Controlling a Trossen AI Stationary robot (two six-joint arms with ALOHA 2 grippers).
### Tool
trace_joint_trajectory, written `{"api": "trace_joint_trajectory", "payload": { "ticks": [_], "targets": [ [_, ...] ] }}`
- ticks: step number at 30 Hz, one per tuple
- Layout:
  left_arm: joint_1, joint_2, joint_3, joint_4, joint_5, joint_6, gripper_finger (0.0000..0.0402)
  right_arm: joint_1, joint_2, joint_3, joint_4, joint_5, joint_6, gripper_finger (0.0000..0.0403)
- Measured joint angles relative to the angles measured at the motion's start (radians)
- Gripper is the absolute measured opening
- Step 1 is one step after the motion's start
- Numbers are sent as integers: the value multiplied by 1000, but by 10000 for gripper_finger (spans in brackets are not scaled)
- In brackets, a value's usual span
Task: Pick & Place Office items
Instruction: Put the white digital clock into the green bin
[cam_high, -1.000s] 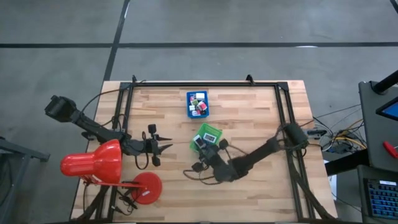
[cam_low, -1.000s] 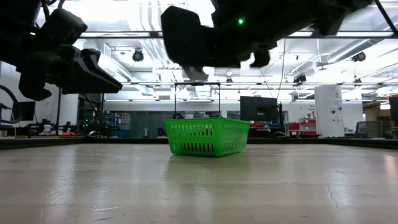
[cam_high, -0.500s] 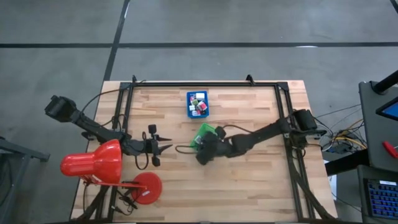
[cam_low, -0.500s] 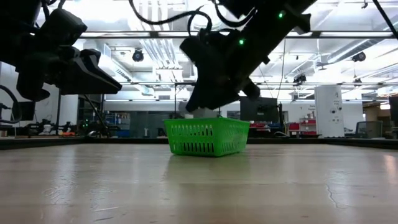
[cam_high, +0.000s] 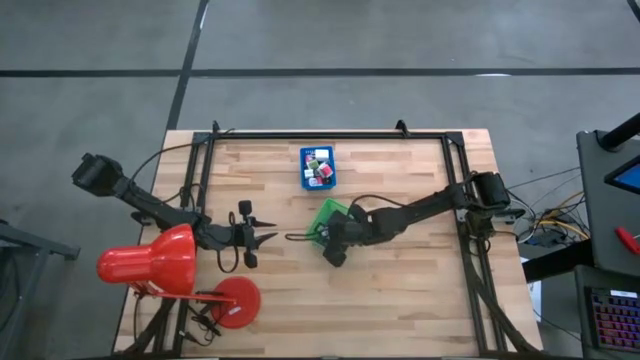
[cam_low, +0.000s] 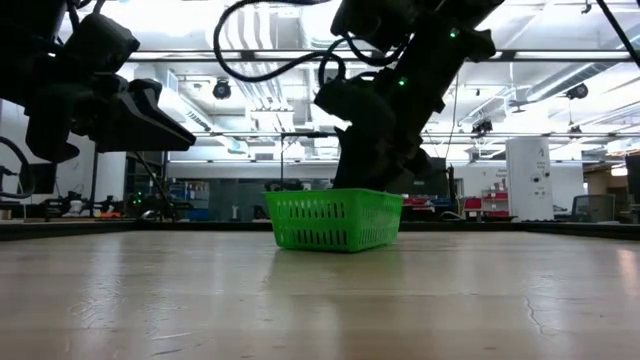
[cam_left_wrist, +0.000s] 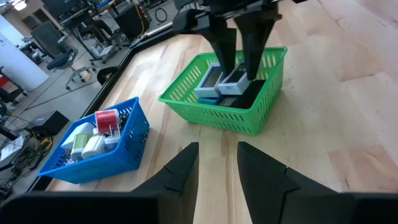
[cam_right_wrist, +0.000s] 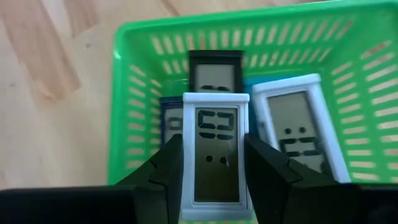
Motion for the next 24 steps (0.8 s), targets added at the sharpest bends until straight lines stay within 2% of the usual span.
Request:
{"api": "trace_joint_trajectory", "payload": {
  "ticks": [18, 24],
  "targets": [
    [0, 0, 0, 1, 0, -4, 113, -6, 0, -1, -3, -7, -17, 123],
    [0, 0, 0, 1, 0, -4, 113, -6, 4, -2, -1, -8, -13, 218]
  ]
}}
